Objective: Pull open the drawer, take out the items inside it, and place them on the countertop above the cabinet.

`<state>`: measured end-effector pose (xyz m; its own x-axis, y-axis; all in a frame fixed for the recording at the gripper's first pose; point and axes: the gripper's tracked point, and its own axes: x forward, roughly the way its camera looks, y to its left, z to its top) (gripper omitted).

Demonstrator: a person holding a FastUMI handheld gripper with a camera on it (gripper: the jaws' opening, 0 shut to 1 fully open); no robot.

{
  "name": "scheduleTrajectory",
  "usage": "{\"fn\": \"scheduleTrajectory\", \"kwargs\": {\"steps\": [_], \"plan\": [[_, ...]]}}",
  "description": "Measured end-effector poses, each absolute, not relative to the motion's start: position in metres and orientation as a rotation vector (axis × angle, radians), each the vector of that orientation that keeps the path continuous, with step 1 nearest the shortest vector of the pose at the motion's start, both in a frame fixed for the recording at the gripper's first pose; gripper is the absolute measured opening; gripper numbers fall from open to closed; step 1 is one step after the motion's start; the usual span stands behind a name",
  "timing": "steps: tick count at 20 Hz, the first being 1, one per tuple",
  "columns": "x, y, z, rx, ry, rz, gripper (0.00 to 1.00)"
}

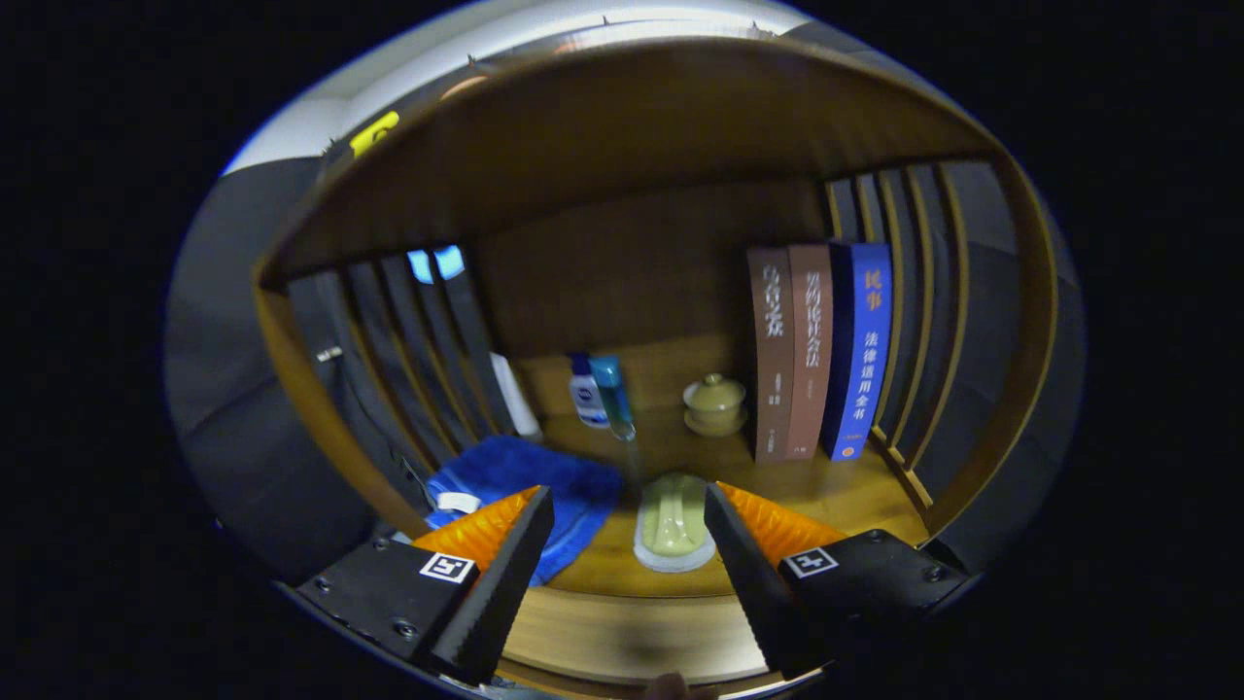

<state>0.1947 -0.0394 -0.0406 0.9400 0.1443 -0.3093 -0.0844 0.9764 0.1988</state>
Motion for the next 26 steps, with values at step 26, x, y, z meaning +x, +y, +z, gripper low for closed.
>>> {"fn": "scheduleTrajectory", "kwargs": {"steps": [26], "plan": [[-0.002, -0.046, -0.262, 0.045, 0.153, -0.021, 0.99]]}}
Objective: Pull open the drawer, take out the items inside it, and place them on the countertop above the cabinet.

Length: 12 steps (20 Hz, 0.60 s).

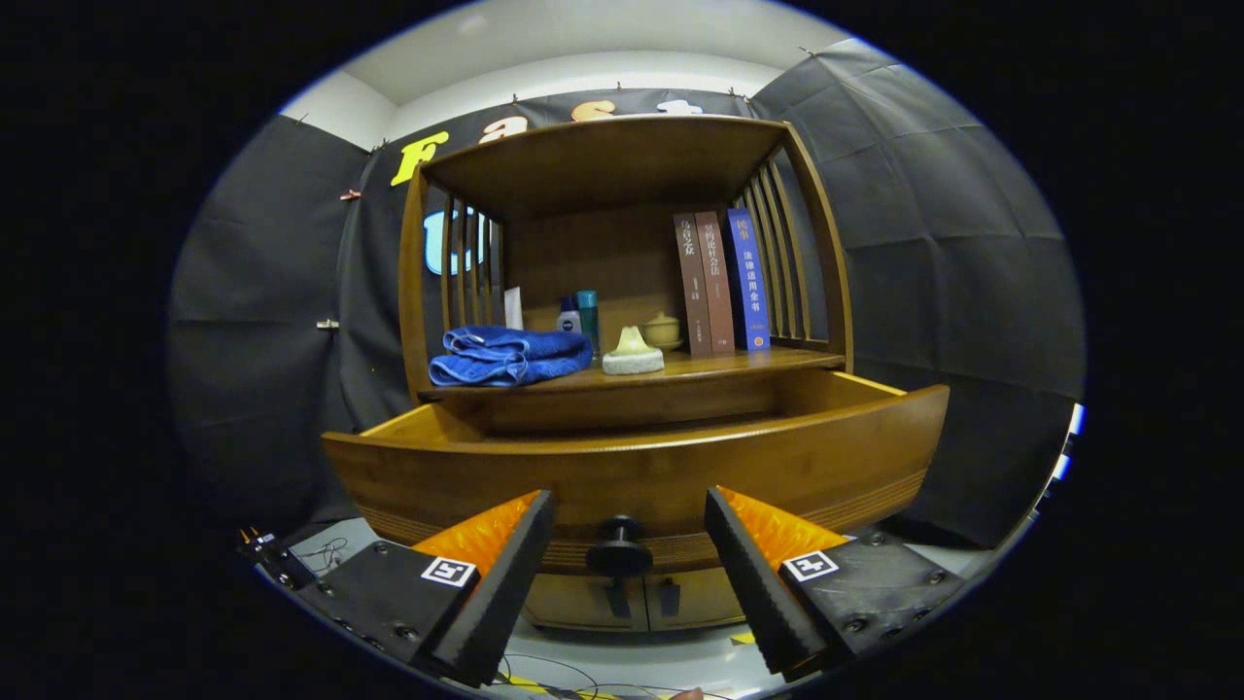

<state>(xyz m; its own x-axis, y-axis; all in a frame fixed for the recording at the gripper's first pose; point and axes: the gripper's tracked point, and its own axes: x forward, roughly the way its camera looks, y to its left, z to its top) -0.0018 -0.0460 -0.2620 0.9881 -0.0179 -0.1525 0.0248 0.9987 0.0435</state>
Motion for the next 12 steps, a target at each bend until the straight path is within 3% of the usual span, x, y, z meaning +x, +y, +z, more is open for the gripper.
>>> {"fn": "scheduleTrajectory", "kwargs": {"steps": [12], "plan": [[0.021, -0.042, -0.286, 0.035, 0.208, -0.055, 0.97]]}}
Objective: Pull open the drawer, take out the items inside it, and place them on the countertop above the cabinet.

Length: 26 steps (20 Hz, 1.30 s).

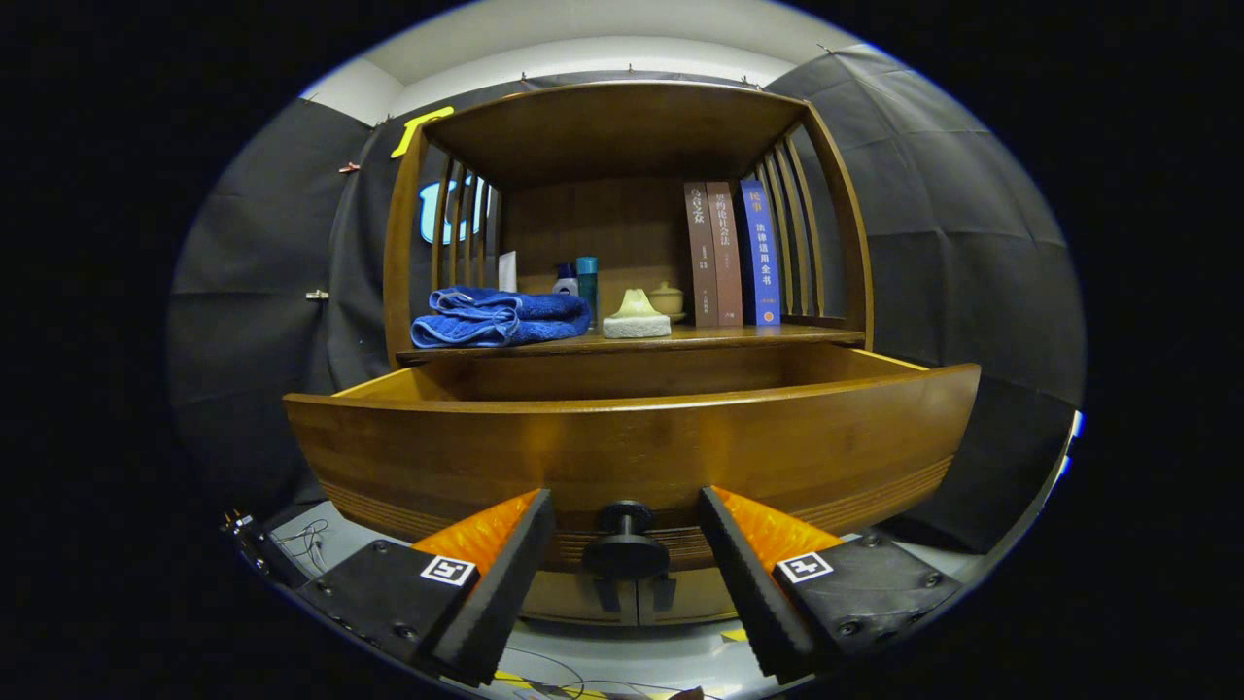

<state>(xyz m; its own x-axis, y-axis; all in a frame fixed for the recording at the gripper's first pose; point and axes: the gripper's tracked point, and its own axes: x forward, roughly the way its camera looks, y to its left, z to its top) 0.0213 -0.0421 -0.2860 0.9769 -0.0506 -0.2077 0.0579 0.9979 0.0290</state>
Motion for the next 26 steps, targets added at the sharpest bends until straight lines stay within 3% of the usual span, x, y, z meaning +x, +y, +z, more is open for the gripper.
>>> {"fn": "scheduleTrajectory", "kwargs": {"steps": [12, 26], "plan": [[0.077, -0.044, -0.284, 0.021, 0.127, -0.059, 0.97], [0.148, -0.047, -0.292, -0.002, 0.169, -0.060, 0.97]]}}
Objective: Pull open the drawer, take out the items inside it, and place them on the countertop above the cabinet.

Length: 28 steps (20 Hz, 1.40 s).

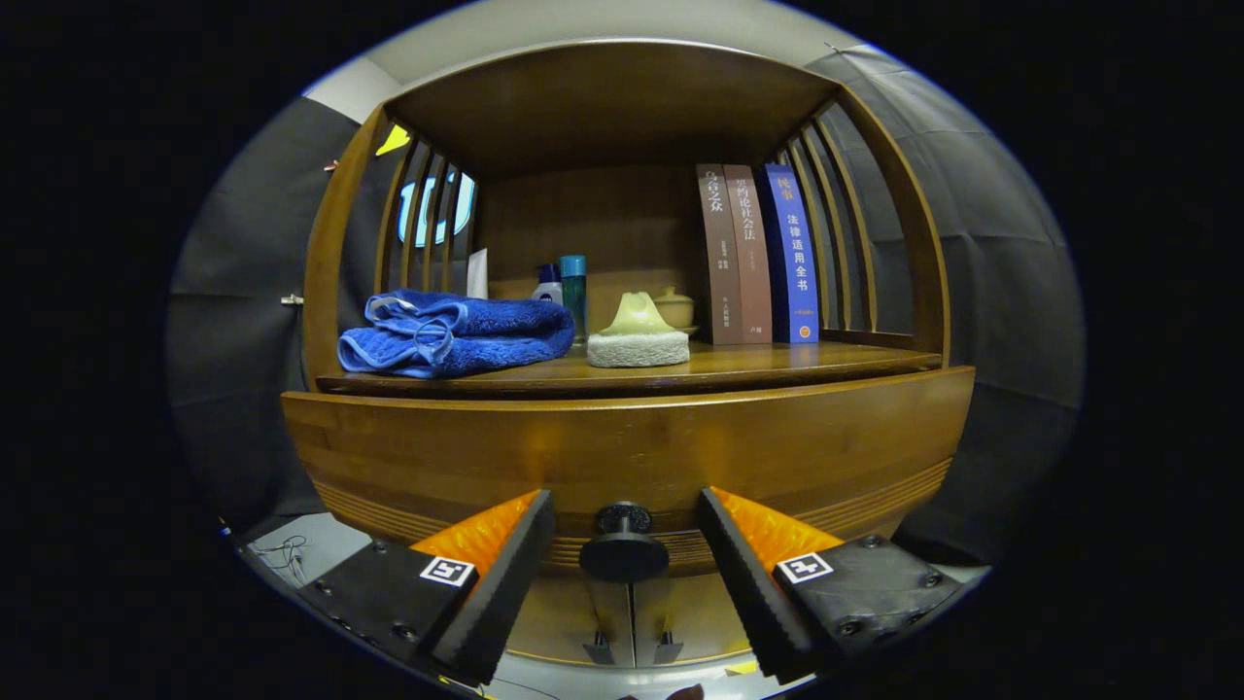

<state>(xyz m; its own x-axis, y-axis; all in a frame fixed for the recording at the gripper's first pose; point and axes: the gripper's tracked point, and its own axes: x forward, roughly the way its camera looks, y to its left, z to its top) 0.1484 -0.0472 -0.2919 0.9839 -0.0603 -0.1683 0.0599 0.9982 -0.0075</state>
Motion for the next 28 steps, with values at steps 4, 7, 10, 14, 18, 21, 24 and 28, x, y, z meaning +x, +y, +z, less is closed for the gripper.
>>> {"fn": "scheduleTrajectory", "kwargs": {"steps": [4, 7, 10, 14, 18, 21, 24, 28], "plan": [[0.168, -0.048, -0.298, -0.016, 0.187, -0.071, 0.97], [0.169, -0.047, -0.299, -0.023, 0.164, -0.075, 0.99], [0.167, -0.045, -0.300, -0.004, 0.177, -0.060, 0.98], [0.143, -0.058, -0.272, -0.023, 0.127, -0.089, 0.98], [0.097, -0.063, -0.239, -0.024, 0.132, -0.097, 0.98], [0.065, -0.067, -0.215, -0.009, 0.110, -0.104, 0.98], [0.030, -0.071, -0.211, -0.020, 0.148, -0.123, 0.98], [-0.015, -0.063, -0.182, -0.028, 0.114, -0.101, 0.98]]}}
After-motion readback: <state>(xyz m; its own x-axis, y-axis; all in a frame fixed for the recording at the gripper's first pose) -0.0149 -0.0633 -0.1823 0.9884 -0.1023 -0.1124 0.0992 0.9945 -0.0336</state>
